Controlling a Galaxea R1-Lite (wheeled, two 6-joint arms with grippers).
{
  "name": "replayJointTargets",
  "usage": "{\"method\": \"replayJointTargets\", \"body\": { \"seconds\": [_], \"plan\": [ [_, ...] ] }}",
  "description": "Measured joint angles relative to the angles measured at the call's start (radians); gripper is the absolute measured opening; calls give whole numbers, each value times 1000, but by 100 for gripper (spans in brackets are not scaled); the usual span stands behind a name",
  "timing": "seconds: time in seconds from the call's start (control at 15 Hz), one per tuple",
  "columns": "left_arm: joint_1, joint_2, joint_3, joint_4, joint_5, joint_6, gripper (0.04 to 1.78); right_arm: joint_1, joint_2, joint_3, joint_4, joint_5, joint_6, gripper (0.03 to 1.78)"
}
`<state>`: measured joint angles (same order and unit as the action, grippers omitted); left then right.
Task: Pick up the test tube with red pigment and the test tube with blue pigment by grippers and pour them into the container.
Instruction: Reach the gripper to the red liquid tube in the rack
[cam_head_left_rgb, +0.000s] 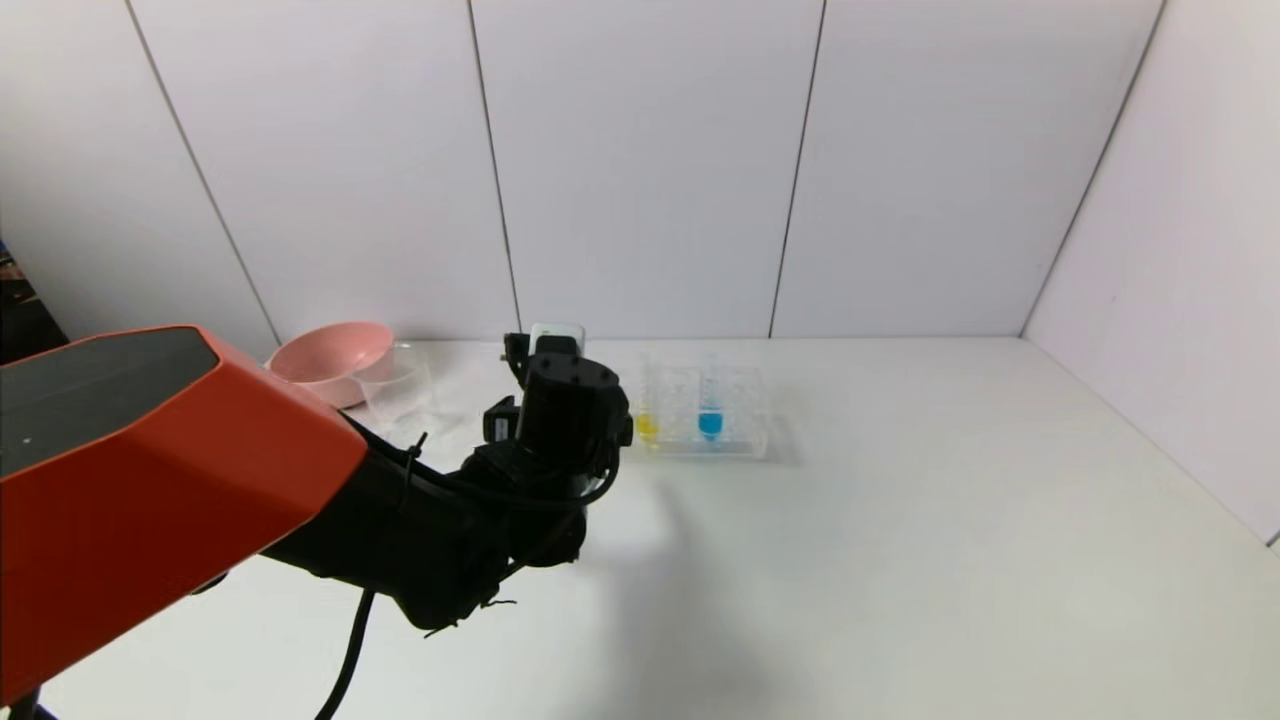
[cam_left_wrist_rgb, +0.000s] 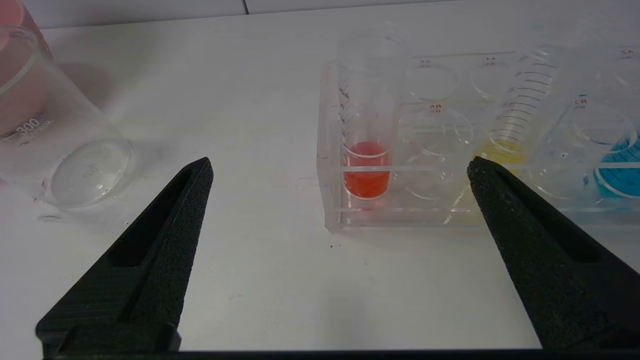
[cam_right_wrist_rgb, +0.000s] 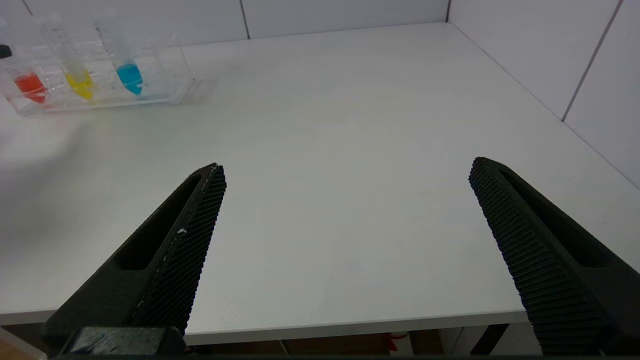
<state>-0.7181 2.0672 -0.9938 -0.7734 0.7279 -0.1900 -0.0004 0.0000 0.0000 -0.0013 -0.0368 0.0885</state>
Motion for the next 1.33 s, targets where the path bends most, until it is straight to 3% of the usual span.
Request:
{"method": "replayJointTargets", "body": {
  "seconds": [0.53,1.07,1.2,1.33],
  "plan": [
    [68,128,-182,0,-31,3,178,0,0,0,0,0,0,177],
    [77,174,-216,-25,-40,-2,176,0,0,0,0,0,0,177],
    [79,176,-215,-27,-40,-2,166,0,0,0,0,0,0,177],
    [78,176,-215,-27,-40,-1,144,0,0,0,0,0,0,177]
  ]
}}
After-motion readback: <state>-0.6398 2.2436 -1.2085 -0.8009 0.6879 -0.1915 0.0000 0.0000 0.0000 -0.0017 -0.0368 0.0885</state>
